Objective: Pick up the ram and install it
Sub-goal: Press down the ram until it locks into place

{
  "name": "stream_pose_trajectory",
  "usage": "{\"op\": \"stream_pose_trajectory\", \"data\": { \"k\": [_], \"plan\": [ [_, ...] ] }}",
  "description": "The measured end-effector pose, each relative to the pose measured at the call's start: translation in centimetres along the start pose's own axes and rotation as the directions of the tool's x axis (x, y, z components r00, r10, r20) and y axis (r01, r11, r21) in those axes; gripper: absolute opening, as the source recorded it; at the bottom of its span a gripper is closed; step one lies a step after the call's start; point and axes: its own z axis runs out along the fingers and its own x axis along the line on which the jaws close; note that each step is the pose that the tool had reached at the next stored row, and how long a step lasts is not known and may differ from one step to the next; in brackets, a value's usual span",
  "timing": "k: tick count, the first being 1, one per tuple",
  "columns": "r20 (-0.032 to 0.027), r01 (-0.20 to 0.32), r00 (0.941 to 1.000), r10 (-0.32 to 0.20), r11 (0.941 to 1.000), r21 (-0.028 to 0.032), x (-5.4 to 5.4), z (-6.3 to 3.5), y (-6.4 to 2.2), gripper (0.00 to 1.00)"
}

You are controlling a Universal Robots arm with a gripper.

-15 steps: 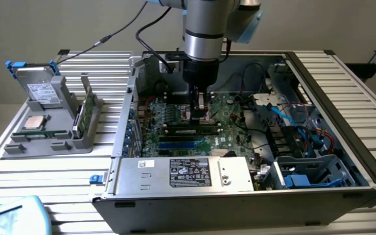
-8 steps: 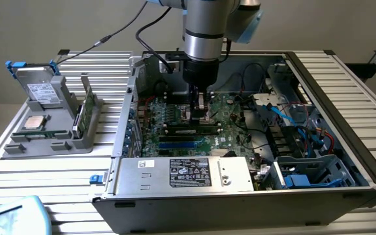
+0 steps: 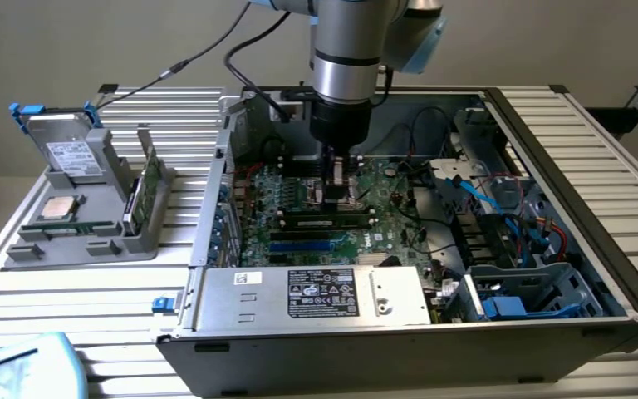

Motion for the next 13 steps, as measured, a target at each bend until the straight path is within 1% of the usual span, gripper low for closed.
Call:
{"op": "stream_pose_trajectory", "data": {
  "k": [4, 8, 11, 13],
  "plan": [
    [0.0026, -0.048, 0.9988, 0.048, 0.9988, -0.0062, 0.0, 0.0, 0.0, 0.1],
    [0.0052, -0.096, 0.9953, 0.096, 0.9953, -0.0121, 0.0, 0.0, 0.0, 0.1],
    [0.0076, -0.13, 0.9915, 0.13, 0.9914, -0.0118, 0.0, 0.01, 0.0, 0.1],
    [0.0094, -0.153, 0.9882, 0.153, 0.9882, -0.0098, -0.01, 0.0, 0.0, 0.1]
  ]
}}
